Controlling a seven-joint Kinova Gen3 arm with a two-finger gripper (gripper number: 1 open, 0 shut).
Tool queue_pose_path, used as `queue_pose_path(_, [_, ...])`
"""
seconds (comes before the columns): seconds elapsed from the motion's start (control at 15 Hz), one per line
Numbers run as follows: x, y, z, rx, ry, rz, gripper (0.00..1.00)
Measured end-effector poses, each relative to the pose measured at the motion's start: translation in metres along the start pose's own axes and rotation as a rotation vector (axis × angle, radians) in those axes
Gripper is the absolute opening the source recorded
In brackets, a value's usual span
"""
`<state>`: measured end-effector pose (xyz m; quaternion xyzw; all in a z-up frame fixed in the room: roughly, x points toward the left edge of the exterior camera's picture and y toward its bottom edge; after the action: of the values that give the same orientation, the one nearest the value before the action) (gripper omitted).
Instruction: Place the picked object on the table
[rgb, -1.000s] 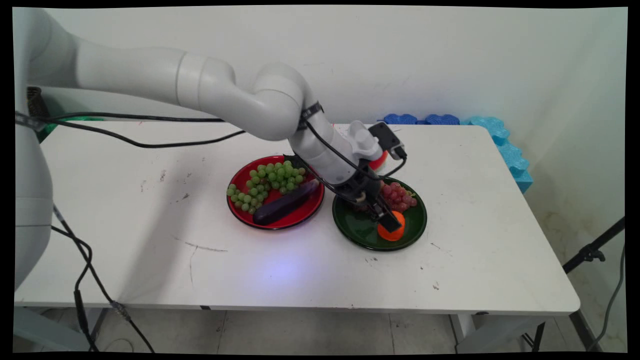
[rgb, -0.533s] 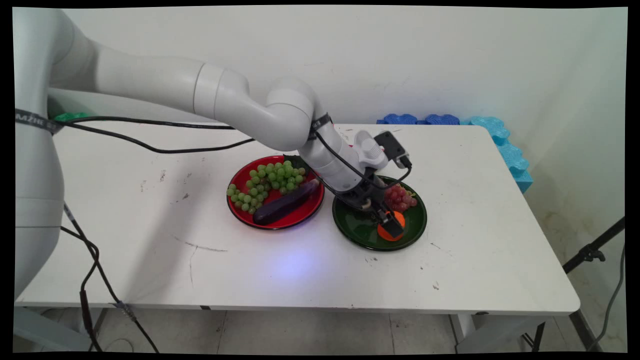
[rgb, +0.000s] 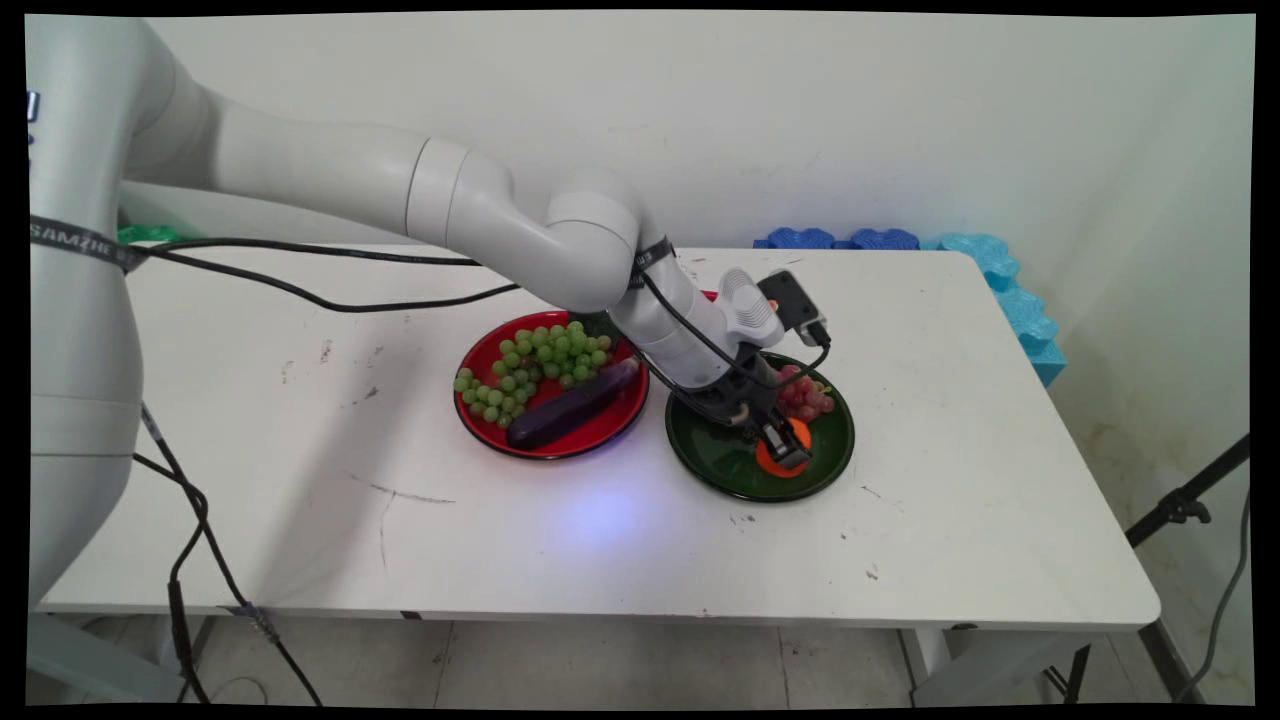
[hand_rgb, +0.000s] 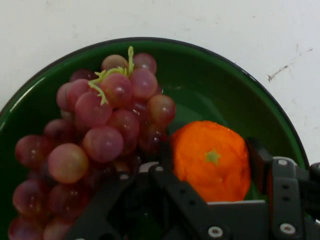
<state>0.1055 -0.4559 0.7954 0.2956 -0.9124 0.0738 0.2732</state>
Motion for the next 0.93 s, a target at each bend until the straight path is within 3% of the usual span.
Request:
queue_pose_path(0.4, [0.001, 0.001, -0.006, 0.0, 0.0, 0.03, 0.0])
queue_pose_path(0.67, [0.009, 0.003, -0.035, 0.007, 0.016, 0.05, 0.0])
queue_pose_path(0.93, [0.025, 0.012, -0.088, 0.013, 0.048, 0.07, 0.0])
